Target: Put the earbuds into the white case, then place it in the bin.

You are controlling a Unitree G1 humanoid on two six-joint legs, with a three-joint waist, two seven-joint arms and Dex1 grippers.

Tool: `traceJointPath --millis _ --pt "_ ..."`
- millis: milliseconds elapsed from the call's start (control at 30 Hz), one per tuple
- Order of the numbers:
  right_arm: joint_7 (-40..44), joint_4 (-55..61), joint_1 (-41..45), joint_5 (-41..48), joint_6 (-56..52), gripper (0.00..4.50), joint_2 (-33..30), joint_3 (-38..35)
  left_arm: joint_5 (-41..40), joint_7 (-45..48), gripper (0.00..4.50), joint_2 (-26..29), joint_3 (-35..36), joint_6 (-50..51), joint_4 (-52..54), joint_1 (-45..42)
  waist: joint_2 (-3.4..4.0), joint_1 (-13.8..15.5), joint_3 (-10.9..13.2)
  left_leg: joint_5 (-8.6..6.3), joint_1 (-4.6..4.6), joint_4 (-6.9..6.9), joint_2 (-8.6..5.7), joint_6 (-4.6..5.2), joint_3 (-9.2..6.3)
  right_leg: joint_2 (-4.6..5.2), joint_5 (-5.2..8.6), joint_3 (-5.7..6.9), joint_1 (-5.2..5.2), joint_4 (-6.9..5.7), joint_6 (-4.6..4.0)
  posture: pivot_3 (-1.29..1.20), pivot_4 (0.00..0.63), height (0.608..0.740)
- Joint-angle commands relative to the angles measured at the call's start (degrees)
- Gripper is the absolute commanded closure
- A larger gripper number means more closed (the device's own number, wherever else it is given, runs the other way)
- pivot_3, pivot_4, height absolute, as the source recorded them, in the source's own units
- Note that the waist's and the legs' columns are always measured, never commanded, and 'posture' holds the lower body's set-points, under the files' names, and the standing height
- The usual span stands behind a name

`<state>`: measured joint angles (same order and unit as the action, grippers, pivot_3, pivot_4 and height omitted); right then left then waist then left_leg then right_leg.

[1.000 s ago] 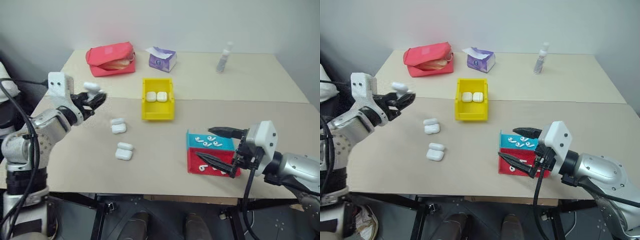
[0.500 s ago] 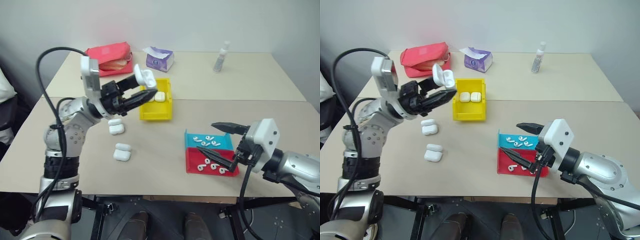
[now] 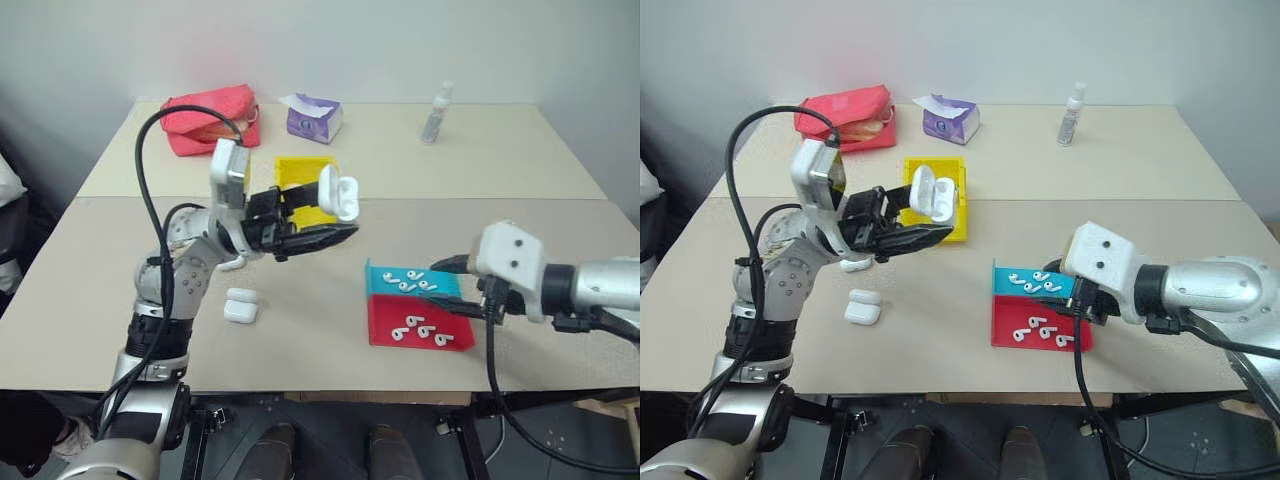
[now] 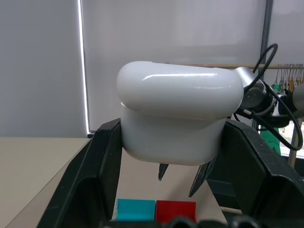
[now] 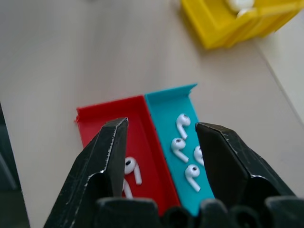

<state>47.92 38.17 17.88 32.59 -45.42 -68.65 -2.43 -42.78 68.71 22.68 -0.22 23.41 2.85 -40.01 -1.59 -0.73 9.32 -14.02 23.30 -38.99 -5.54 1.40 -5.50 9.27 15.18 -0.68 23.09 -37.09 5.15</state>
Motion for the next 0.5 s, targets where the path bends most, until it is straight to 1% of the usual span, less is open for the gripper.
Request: traceJointPath --millis 33,100,167,300,400,500 --pt "3.5 -0.6 3.8 -2.4 -3.1 1.59 -2.9 5.5 0.3 0.5 1.68 -0.3 -0.1 -1.3 2.4 0.0 0.00 0.0 0.0 0.00 0.01 0.00 0.00 0.00 0.01 0.00 0.00 -0.01 0.02 0.00 0.00 0.00 0.150 0.740" --pt "6.7 -1.3 6.6 -3.3 -4.9 1.59 -4.2 9.7 -0.3 0.0 1.68 -0.2 0.1 -0.7 4.1 1.0 0.01 -0.1 0.0 0.00 0.07 0.01 0.01 0.00 0.01 -0.01 0.00 0.01 0.05 -0.01 0.00 0.00 0.150 0.740" --pt "8.5 -2.2 8.7 -7.3 -4.2 1.59 -4.6 14.7 -0.7 -0.8 1.68 -0.3 0.1 -0.1 5.7 2.2 0.01 -0.2 0.0 0.00 0.08 0.01 0.01 0.00 0.02 -0.01 0.00 -0.01 0.07 -0.01 0.00 0.00 0.150 0.740" --pt "12.0 -5.1 13.6 -13.6 -3.4 1.59 -2.7 22.9 -0.8 -2.6 1.68 -0.5 0.2 0.6 7.7 3.8 0.01 -0.1 0.0 0.01 0.06 -0.02 0.02 -0.02 0.02 -0.01 0.00 -0.02 0.11 0.02 0.00 0.00 0.150 0.740" --pt "15.3 -6.7 16.8 -16.8 -3.4 1.59 -1.3 27.0 -1.0 -3.8 1.68 -0.5 0.3 1.0 8.9 4.5 0.01 0.0 0.0 0.02 0.04 -0.01 0.02 -0.05 0.02 -0.02 0.00 -0.03 0.12 0.01 0.00 0.00 0.150 0.740" --pt "17.3 -7.5 18.4 -18.9 -3.0 1.59 0.0 29.2 -1.3 -4.6 1.68 -0.4 0.4 1.3 10.1 5.3 0.01 -0.1 0.0 0.03 0.05 -0.01 0.02 -0.06 0.02 -0.02 0.00 -0.04 0.14 0.01 0.00 0.00 0.150 0.740"
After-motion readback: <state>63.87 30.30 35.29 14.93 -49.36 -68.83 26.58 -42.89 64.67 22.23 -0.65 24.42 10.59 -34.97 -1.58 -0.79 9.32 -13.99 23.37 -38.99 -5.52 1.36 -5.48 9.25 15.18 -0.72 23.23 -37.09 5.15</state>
